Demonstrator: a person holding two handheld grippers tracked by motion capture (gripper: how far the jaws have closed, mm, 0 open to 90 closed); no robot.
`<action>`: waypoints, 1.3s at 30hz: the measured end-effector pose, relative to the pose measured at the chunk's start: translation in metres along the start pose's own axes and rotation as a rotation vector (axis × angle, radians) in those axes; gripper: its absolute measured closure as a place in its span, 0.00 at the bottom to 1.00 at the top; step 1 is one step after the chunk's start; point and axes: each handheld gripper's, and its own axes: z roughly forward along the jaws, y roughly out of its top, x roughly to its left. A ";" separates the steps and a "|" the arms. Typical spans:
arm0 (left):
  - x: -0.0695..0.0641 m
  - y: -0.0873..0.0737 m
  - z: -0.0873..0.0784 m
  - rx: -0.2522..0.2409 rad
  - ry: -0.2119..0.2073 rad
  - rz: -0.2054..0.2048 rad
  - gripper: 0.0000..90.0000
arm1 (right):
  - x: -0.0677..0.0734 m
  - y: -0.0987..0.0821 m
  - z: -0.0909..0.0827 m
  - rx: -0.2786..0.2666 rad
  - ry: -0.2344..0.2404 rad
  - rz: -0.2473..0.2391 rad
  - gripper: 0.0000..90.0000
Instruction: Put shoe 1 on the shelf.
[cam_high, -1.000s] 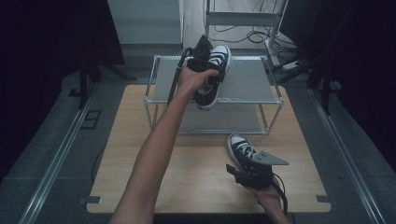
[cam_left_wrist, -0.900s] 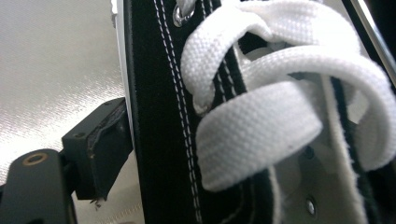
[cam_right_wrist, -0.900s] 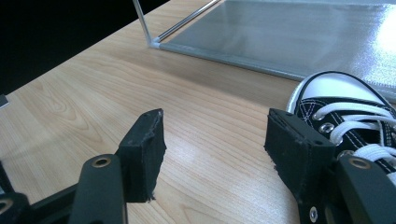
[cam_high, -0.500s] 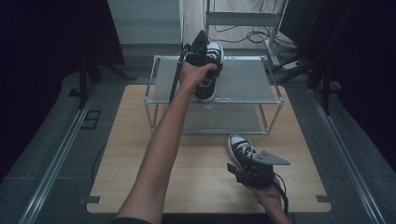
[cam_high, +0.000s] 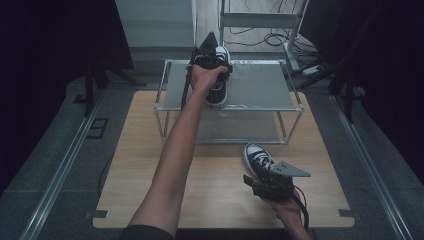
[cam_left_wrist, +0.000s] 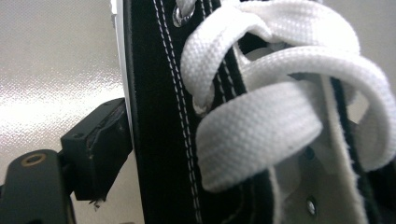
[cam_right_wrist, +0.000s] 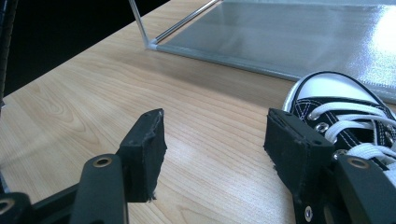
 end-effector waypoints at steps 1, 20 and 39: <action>0.000 0.001 0.001 0.002 0.007 -0.001 0.16 | 0.000 0.000 0.000 -0.001 -0.001 0.000 0.43; 0.002 0.006 0.013 0.040 0.042 -0.033 0.16 | 0.002 -0.001 0.002 0.009 -0.002 -0.012 0.43; 0.008 0.008 0.013 0.003 -0.006 -0.068 0.16 | 0.002 -0.001 0.003 0.012 0.000 -0.014 0.43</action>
